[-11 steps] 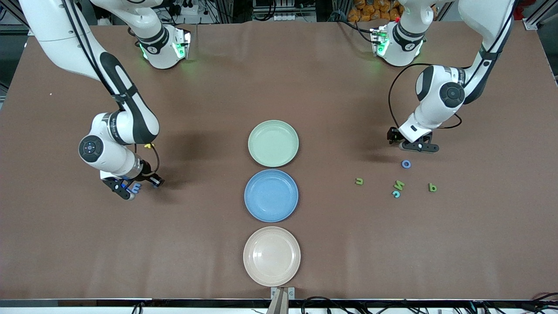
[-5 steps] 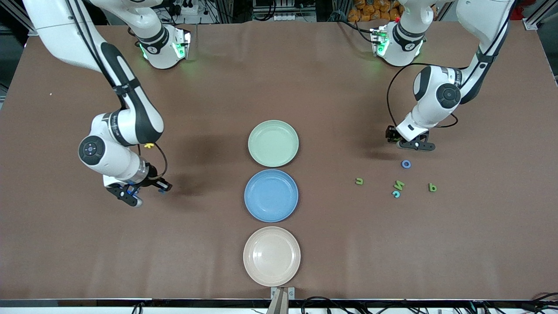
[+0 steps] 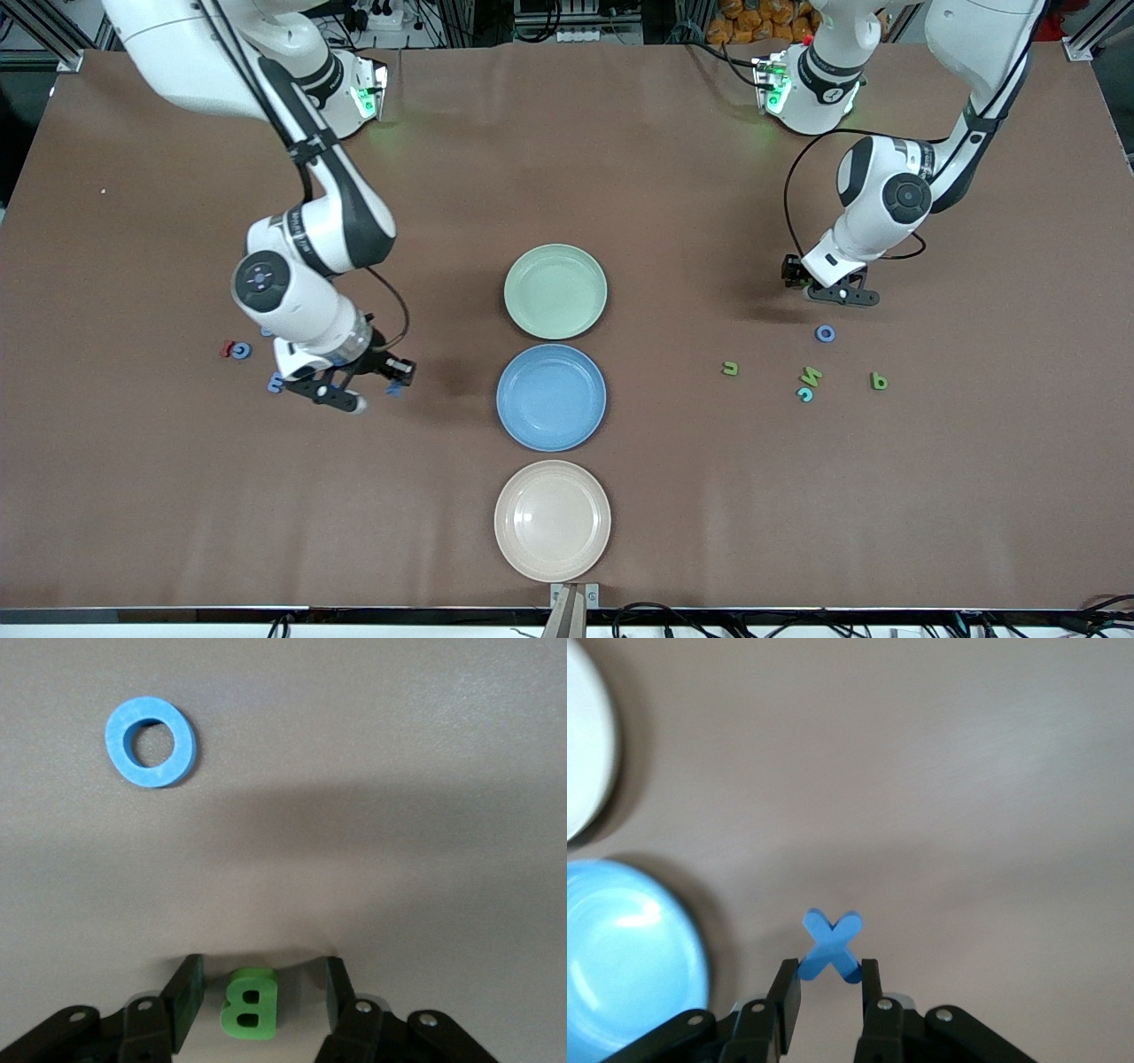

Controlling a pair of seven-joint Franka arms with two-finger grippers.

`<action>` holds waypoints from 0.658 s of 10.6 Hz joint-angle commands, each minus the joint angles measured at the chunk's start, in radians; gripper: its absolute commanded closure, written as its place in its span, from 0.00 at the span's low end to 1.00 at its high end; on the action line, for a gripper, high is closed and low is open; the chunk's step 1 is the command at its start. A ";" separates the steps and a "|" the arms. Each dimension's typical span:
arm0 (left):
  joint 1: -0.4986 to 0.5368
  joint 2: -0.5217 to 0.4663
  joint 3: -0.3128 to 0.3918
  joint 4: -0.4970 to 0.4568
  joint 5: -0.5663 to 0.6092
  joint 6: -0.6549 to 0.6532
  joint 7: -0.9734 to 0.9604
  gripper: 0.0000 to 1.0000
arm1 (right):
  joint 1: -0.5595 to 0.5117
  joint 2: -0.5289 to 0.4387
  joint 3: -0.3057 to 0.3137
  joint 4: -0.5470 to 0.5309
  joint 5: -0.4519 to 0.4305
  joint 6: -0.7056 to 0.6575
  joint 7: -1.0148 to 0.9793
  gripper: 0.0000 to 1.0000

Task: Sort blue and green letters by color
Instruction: 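Carry the blue x onto the blue plate and open the right gripper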

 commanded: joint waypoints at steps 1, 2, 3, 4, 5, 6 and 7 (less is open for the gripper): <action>0.009 0.012 -0.004 -0.006 0.015 0.021 0.031 0.57 | 0.116 0.059 -0.003 0.103 -0.004 -0.004 0.025 1.00; 0.012 0.013 -0.004 -0.006 0.015 0.019 0.031 0.72 | 0.161 0.102 -0.003 0.167 -0.006 -0.004 0.031 1.00; 0.015 0.018 -0.004 -0.004 0.015 0.019 0.031 0.87 | 0.187 0.155 -0.005 0.228 -0.019 -0.004 0.066 1.00; 0.015 0.022 -0.004 -0.003 0.015 0.019 0.031 0.99 | 0.210 0.209 -0.003 0.293 -0.032 0.007 0.083 1.00; 0.015 0.025 -0.004 0.000 0.015 0.021 0.031 1.00 | 0.232 0.241 -0.003 0.322 -0.051 0.048 0.088 1.00; 0.015 0.025 -0.004 0.002 0.015 0.019 0.031 1.00 | 0.252 0.257 -0.003 0.324 -0.050 0.106 0.090 1.00; 0.015 0.025 -0.004 0.003 0.015 0.021 0.031 1.00 | 0.261 0.268 -0.003 0.324 -0.052 0.140 0.088 1.00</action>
